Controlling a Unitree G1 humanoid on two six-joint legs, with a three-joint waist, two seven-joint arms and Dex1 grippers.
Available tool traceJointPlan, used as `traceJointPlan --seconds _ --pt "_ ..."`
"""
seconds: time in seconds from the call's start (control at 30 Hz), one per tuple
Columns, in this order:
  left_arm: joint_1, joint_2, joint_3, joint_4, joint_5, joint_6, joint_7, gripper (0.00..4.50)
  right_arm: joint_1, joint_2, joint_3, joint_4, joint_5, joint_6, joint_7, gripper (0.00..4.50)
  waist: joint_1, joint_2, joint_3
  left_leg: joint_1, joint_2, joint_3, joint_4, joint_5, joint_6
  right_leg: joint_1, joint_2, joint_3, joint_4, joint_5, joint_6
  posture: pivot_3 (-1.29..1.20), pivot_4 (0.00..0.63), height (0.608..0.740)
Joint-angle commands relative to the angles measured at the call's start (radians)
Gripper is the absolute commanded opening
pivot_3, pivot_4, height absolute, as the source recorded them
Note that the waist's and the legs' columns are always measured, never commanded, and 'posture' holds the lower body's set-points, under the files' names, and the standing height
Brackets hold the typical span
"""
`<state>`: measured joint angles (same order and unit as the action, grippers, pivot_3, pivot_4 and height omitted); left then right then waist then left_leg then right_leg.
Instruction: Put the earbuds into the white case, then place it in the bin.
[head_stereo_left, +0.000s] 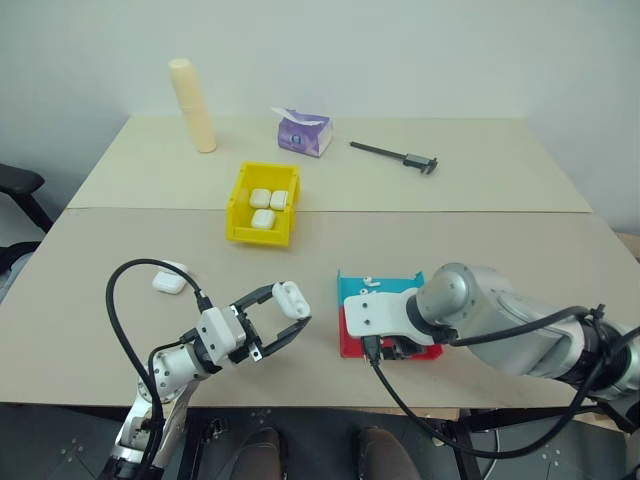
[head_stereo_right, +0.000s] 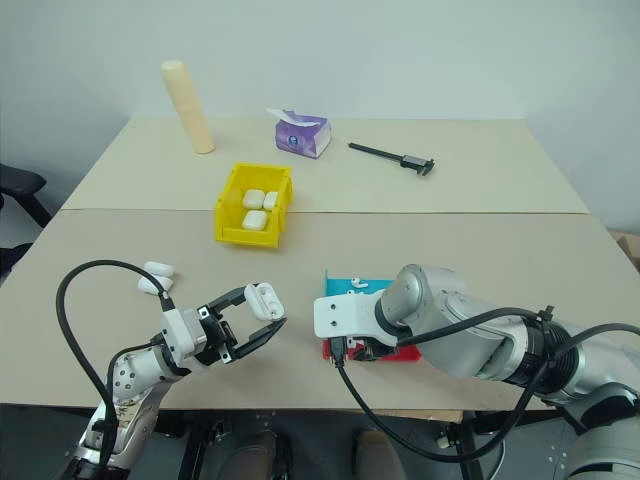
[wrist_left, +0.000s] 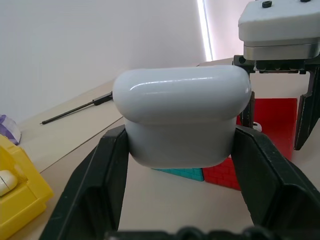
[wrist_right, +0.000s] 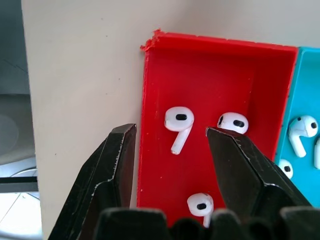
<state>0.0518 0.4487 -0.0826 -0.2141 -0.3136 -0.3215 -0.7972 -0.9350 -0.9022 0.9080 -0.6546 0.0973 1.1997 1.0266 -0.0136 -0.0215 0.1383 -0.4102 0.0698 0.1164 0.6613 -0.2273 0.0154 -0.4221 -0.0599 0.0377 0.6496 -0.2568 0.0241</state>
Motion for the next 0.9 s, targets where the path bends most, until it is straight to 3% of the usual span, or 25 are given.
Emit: traceJointPlan --seconds 0.03,0.23,0.3,0.9 --pt "0.002 -0.005 0.005 -0.042 0.006 -0.011 0.008 2.79 -0.010 0.007 0.003 0.002 -0.018 -0.026 -0.002 2.70 0.000 0.000 0.000 0.000 0.000 0.000 0.000 0.000 0.000 0.000 0.000 0.000 0.000 0.000 0.000 0.00 0.150 0.740" --pt "0.016 -0.003 0.008 -0.051 0.017 -0.009 0.015 2.79 -0.004 0.008 0.014 0.024 -0.033 -0.055 0.003 2.70 0.000 0.000 0.000 0.000 0.000 0.000 0.000 0.000 0.000 0.000 0.000 0.000 0.000 0.000 0.000 0.00 0.150 0.740" --pt "0.019 -0.001 0.010 -0.055 0.019 -0.007 0.017 2.79 -0.001 0.013 0.012 0.026 -0.034 -0.063 0.004 2.33 0.000 0.000 0.000 0.000 0.000 0.000 0.000 0.000 0.000 0.000 0.000 0.000 0.000 0.000 0.000 0.00 0.150 0.740" --pt "0.033 0.000 0.009 -0.070 0.042 0.010 0.046 2.79 0.029 0.032 0.044 0.058 -0.089 -0.106 -0.003 2.33 0.000 0.000 0.000 0.000 0.000 0.000 0.000 0.000 0.000 0.000 0.000 0.000 0.000 0.000 0.000 0.00 0.150 0.740"
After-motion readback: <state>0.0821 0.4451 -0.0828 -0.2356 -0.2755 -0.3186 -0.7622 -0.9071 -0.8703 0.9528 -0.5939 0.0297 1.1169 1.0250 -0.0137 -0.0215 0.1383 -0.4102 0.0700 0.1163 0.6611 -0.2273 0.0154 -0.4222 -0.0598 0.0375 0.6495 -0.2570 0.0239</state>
